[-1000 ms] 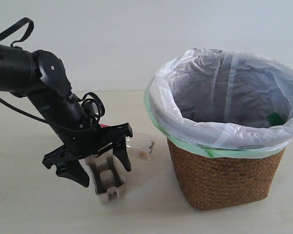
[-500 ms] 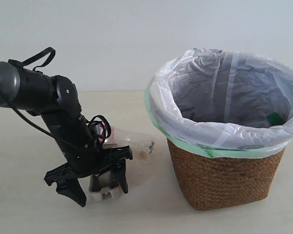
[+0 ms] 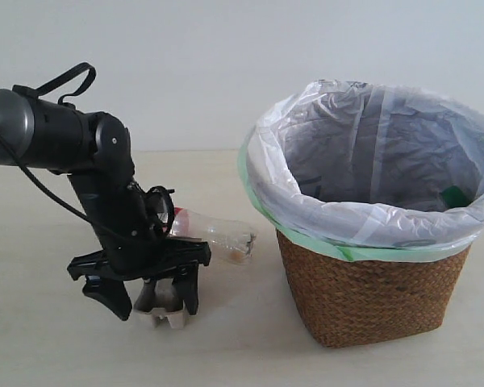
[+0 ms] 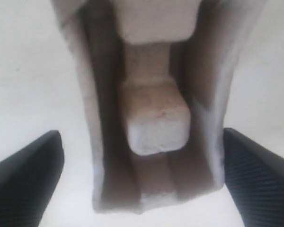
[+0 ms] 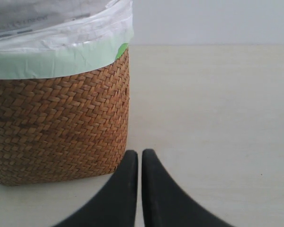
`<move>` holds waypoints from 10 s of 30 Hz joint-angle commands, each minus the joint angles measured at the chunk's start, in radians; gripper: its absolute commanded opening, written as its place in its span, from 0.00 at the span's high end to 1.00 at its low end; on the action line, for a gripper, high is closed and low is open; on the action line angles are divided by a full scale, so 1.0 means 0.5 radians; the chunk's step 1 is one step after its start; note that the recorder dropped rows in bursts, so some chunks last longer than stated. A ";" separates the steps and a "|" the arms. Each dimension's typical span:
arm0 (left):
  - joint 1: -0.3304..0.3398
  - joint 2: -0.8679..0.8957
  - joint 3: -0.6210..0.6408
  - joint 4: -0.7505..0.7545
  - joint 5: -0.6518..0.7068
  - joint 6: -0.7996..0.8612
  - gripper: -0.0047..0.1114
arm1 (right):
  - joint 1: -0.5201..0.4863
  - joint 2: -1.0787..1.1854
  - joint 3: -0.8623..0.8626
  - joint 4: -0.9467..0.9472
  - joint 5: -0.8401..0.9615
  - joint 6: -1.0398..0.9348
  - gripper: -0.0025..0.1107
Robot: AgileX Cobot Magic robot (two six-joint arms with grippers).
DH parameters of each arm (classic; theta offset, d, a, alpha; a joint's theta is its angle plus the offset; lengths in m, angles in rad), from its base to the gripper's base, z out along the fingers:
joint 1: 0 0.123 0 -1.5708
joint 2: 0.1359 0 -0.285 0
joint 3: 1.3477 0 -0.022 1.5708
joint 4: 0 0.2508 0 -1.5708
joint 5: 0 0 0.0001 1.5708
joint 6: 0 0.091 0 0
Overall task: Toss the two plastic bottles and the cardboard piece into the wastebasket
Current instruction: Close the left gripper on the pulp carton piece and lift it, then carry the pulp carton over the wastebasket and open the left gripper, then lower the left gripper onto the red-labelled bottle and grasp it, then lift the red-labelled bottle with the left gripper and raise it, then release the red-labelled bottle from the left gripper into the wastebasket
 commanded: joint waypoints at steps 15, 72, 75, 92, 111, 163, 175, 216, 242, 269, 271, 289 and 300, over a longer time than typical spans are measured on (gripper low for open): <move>0.000 -0.001 -0.025 0.032 -0.346 0.008 0.27 | 0.003 -0.010 -0.001 -0.003 -0.015 0.000 0.98; 0.997 -1.445 0.517 0.875 0.496 -0.115 0.93 | 0.003 -0.010 -0.001 -0.003 -0.015 0.000 0.98; 0.987 -1.284 0.466 0.346 0.322 0.168 0.93 | 0.003 -0.010 -0.001 -0.003 -0.015 0.000 0.98; -0.089 -0.381 -1.587 -0.822 0.496 0.301 0.19 | 0.003 -0.010 -0.001 -0.003 -0.015 0.000 0.98; -0.120 -0.643 -1.375 0.489 0.496 0.173 0.20 | 0.003 -0.010 -0.001 -0.003 -0.015 0.000 0.98; -0.120 0.046 -0.299 1.018 -0.549 2.327 0.20 | 0.003 -0.010 -0.001 -0.003 -0.015 0.000 0.98; -0.065 0.067 -0.294 1.014 -0.571 2.327 0.20 | 0.003 -0.010 -0.001 -0.003 -0.015 0.000 0.98; -0.042 0.209 -0.294 0.780 -0.179 1.186 0.93 | 0.003 -0.010 -0.001 -0.003 -0.015 0.000 0.98; 0.574 -1.354 0.252 0.292 0.142 0.571 0.93 | 0.003 -0.010 -0.001 -0.003 -0.015 0.000 0.98; 1.043 -1.630 0.479 0.885 0.371 0.093 0.93 | 0.003 -0.010 -0.001 -0.003 -0.015 0.000 0.98; 1.043 -1.582 0.479 0.748 0.271 0.093 0.93 | 0.003 -0.010 -0.001 -0.003 -0.015 0.000 0.98; 0.131 -0.500 -1.233 -1.863 0.017 0.903 0.19 | 0.003 -0.010 -0.001 -0.003 -0.015 0.000 0.98; 0.284 -0.686 -1.040 0.273 0.496 0.028 0.32 | 0.003 -0.010 -0.001 -0.003 -0.015 0.000 0.98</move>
